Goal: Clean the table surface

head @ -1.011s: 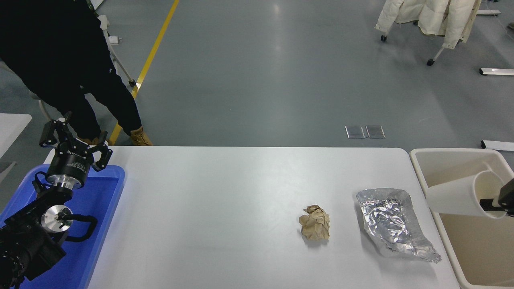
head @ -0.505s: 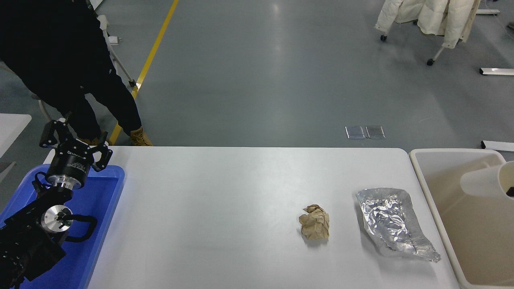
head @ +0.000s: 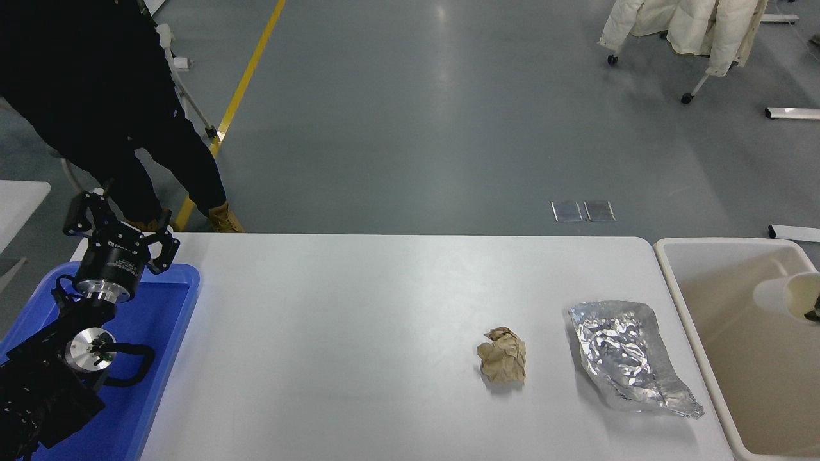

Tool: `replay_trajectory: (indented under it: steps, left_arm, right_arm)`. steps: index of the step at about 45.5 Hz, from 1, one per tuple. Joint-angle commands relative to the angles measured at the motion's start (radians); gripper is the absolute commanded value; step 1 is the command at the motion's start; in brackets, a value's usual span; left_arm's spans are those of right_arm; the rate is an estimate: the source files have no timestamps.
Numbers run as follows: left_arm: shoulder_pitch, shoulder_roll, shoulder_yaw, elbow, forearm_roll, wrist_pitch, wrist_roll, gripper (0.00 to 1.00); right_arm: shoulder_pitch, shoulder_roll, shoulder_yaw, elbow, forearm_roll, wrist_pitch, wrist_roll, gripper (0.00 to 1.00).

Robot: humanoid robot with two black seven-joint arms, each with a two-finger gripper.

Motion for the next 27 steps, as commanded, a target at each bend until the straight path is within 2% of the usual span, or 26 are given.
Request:
replay_trajectory:
  steps: [1,8,11,27]
  left_arm:
    - [0.000,0.000,0.000,0.000,0.000,0.000,0.000,1.00]
    - [0.000,0.000,0.000,0.000,0.000,0.000,0.000,1.00]
    - [0.000,0.000,0.000,-0.001,0.001,0.002,0.000,1.00]
    - [0.000,0.000,0.000,0.000,0.000,0.002,0.000,1.00]
  right_arm:
    - [-0.071,0.265,0.006,-0.314,0.005,-0.131,0.003,0.00]
    - [-0.078,0.428,0.006,-0.555,0.005,-0.137,0.024,0.00]
    - [-0.080,0.497,0.007,-0.654,0.005,-0.142,0.067,0.00]
    - [-0.077,0.632,0.007,-0.741,0.005,-0.146,0.150,0.00]
